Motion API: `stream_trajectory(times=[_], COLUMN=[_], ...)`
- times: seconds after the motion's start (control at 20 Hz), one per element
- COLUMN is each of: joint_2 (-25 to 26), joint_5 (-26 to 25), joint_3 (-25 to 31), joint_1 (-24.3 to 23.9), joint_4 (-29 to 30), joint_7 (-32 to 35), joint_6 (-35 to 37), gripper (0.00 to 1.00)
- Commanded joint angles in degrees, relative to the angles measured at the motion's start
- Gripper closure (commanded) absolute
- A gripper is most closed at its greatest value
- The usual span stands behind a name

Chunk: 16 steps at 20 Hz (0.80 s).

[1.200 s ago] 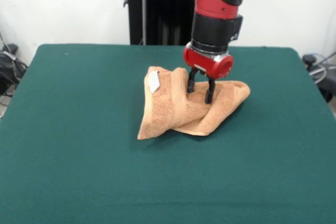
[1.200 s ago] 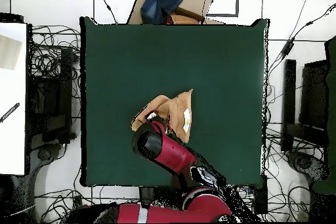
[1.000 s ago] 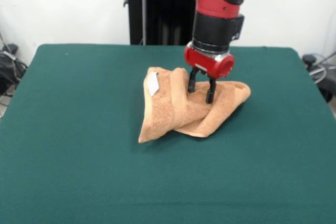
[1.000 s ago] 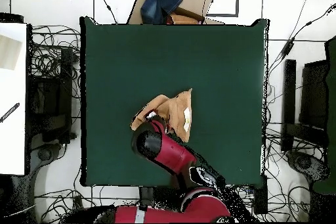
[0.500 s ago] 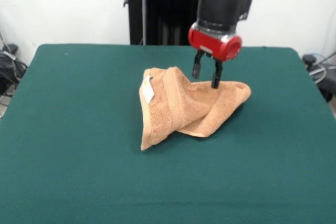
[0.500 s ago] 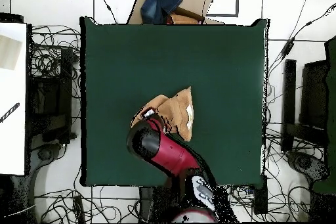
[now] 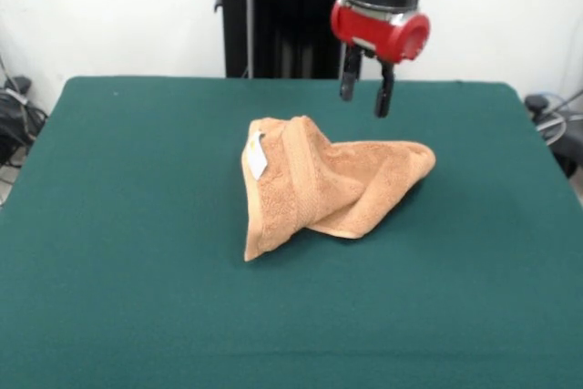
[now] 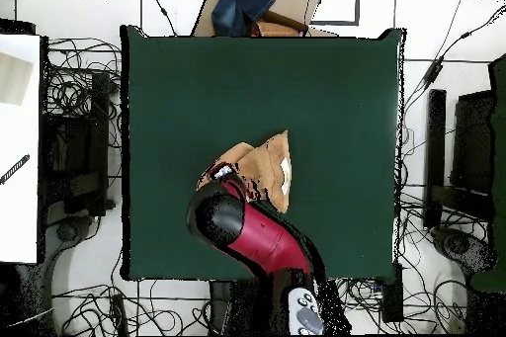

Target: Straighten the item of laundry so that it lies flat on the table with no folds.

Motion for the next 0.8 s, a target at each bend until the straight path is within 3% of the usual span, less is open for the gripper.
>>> stream_trajectory(times=[0.05, 0.45, 0.8], joint_2=[5.1, 12.1, 11.8], joint_5=[1.7, 0.5, 1.9], joint_3=[4.2, 7.0, 6.9], joint_1=[-2.7, -4.0, -3.5], joint_4=[-0.2, -2.7, -2.0], joint_7=[13.8, 15.2, 15.0], joint_6=[-4.5, -12.7, -13.4], gripper=[0.0, 0.0, 0.0])
